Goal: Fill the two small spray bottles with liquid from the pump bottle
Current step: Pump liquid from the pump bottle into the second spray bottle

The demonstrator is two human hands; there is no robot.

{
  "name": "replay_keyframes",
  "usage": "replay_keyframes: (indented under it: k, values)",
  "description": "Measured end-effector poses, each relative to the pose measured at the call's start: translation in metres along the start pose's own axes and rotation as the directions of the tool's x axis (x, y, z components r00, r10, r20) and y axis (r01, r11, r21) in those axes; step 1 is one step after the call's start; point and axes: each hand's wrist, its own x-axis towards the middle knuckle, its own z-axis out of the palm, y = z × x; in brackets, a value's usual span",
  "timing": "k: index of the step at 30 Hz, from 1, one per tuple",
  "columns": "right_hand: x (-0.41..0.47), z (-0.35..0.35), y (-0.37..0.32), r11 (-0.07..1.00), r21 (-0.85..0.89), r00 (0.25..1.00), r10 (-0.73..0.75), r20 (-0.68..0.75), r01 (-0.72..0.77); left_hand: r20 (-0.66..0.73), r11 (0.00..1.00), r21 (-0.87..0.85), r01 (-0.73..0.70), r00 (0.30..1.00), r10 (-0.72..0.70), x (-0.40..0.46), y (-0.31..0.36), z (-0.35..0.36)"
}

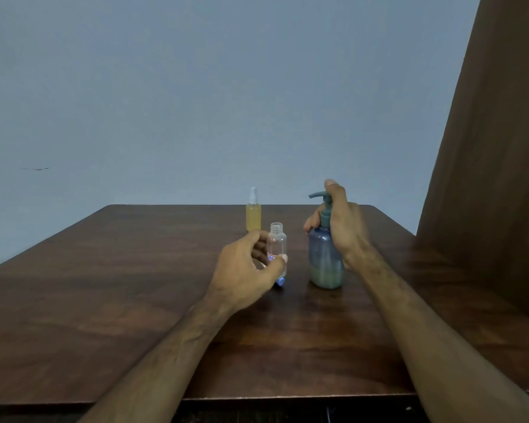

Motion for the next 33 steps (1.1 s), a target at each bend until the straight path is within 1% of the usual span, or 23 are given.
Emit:
replay_keyframes:
  k: [4,8,12,14,16,18,21,23,30,33]
  values:
    - [-0.008,0.0,-0.006,0.966,-0.245,0.996,-0.078,0.039,0.086,-0.008,0.997,-0.058,-0.058,0.998,0.058,-0.006,0.0,0.0]
    - [-0.012,0.001,-0.005,0.892,-0.419,0.985,-0.146,0.093,0.172,0.004,0.995,-0.047,-0.089,0.996,0.089,-0.008,-0.001,0.0]
    - [-0.014,-0.002,-0.001,0.848,-0.475,0.971,-0.204,0.121,0.237,0.036,0.997,-0.03,-0.076,0.996,0.077,-0.011,0.002,0.001]
    - [-0.015,-0.006,-0.002,0.811,-0.526,0.966,-0.213,0.146,0.258,0.085,0.997,-0.005,-0.076,0.993,0.076,-0.013,0.0,-0.001]
    - [-0.016,-0.009,-0.003,0.761,-0.582,0.958,-0.219,0.187,0.288,0.15,0.999,0.009,-0.031,0.988,0.029,-0.016,-0.002,-0.004]
    - [-0.019,-0.013,-0.003,0.713,-0.627,0.949,-0.213,0.233,0.314,0.174,1.0,0.001,0.01,0.985,-0.01,-0.017,-0.005,-0.006]
    - [-0.022,-0.012,-0.003,0.603,-0.71,0.931,-0.203,0.304,0.363,0.185,1.0,0.004,0.014,0.983,-0.014,-0.017,-0.003,-0.006]
    - [-0.022,-0.011,-0.003,0.555,-0.74,0.925,-0.201,0.323,0.38,0.196,1.0,0.006,0.01,0.981,-0.011,-0.018,-0.002,-0.006]
    - [-0.023,-0.004,0.0,0.487,-0.771,0.912,-0.201,0.357,0.41,0.202,1.0,0.016,0.012,0.979,-0.015,-0.017,-0.004,-0.005]
    - [-0.022,-0.004,0.0,0.488,-0.772,0.913,-0.208,0.35,0.408,0.199,1.0,0.014,0.01,0.98,-0.012,-0.017,-0.004,-0.005]
